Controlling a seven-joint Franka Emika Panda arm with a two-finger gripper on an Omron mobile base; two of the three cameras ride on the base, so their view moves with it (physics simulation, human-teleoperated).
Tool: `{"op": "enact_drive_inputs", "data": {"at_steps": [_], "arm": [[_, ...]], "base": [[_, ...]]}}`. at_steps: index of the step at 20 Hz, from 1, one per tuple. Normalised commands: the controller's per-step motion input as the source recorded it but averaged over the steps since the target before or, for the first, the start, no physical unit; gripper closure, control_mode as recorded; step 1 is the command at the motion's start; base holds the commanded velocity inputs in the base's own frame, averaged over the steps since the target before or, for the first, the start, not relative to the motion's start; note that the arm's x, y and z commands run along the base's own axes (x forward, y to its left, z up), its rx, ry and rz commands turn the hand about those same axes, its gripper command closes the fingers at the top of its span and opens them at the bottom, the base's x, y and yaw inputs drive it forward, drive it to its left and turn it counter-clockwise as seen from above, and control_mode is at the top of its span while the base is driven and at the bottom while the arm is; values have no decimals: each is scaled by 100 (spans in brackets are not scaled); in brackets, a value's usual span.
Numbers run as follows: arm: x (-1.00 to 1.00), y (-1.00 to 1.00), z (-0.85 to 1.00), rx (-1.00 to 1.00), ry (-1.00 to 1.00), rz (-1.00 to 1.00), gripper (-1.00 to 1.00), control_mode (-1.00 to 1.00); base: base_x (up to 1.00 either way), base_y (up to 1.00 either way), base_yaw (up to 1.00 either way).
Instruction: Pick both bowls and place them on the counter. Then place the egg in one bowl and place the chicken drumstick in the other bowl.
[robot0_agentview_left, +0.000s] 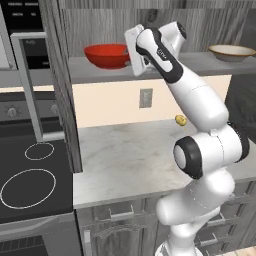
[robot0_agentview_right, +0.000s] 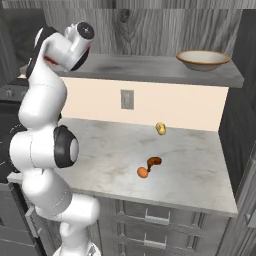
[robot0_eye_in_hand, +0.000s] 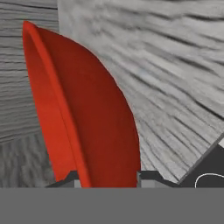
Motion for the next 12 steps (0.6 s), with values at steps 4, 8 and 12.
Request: {"op": "enact_drive_inputs", "data": {"at_steps": [4,8,12], "arm": [[-69,-15,0,4,-1,-4,100,-100],[-69,-24,2,4,-2,-2,100,-100],[-76,-25,5,3,-2,0,100,-100]], "base": [[0,0,0],[0,0,0],[0,0,0]]}}
